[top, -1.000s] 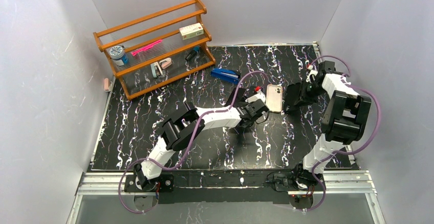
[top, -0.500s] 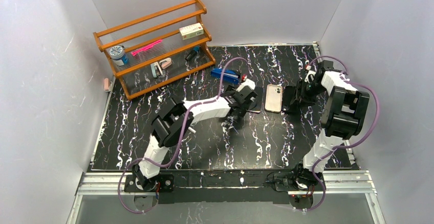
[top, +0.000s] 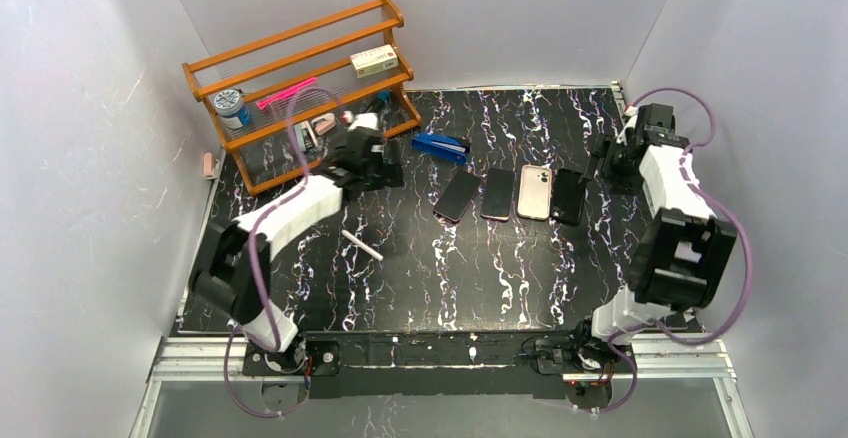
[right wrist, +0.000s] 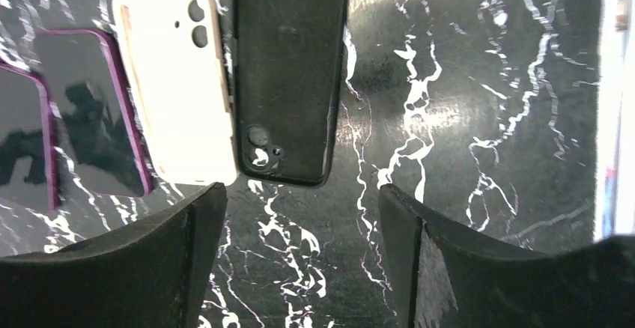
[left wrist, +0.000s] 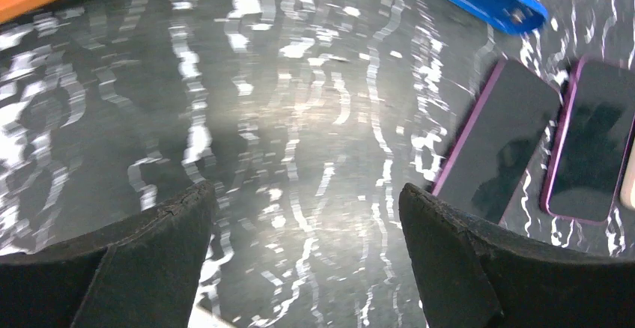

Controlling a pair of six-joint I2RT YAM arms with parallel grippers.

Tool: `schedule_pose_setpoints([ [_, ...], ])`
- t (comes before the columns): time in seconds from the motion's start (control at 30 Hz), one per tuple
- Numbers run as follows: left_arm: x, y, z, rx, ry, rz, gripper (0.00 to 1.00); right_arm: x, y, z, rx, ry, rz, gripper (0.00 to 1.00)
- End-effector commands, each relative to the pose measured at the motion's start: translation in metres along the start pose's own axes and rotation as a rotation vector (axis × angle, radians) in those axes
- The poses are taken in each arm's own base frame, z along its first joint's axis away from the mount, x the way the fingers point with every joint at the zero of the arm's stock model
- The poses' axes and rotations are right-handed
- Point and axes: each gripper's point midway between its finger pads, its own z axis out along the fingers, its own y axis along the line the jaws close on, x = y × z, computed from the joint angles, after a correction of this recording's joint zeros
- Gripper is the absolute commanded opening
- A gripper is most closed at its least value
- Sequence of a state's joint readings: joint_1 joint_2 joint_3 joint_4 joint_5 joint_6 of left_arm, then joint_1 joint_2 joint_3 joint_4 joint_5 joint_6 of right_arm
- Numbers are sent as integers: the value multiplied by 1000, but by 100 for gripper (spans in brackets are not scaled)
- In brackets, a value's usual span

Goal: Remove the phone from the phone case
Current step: Place the phone case at the center of the board, then reset both arms

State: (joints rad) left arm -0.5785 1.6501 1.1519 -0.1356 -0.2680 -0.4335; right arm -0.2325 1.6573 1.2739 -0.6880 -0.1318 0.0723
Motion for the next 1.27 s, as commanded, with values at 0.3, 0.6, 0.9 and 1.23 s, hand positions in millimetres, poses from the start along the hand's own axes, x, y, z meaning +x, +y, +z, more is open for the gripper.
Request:
schedule_pose_setpoints([
  [0.3, -81, 131, -184, -177, -383, -233, 98, -60, 35, -200, -30, -735, 51, 99],
  [0.6, -97, 186, -324, -344, -765, -275, 98, -23, 56, -269, -98, -984, 28, 99],
  [0.9, -75, 204, -360, -377, -866, -304, 98, 1, 57, -281, -99, -1137, 19, 99],
  [1.23, -68, 200, -331, -359, -831, -309, 98, 7, 55, -279, -97, -1182, 9, 99],
])
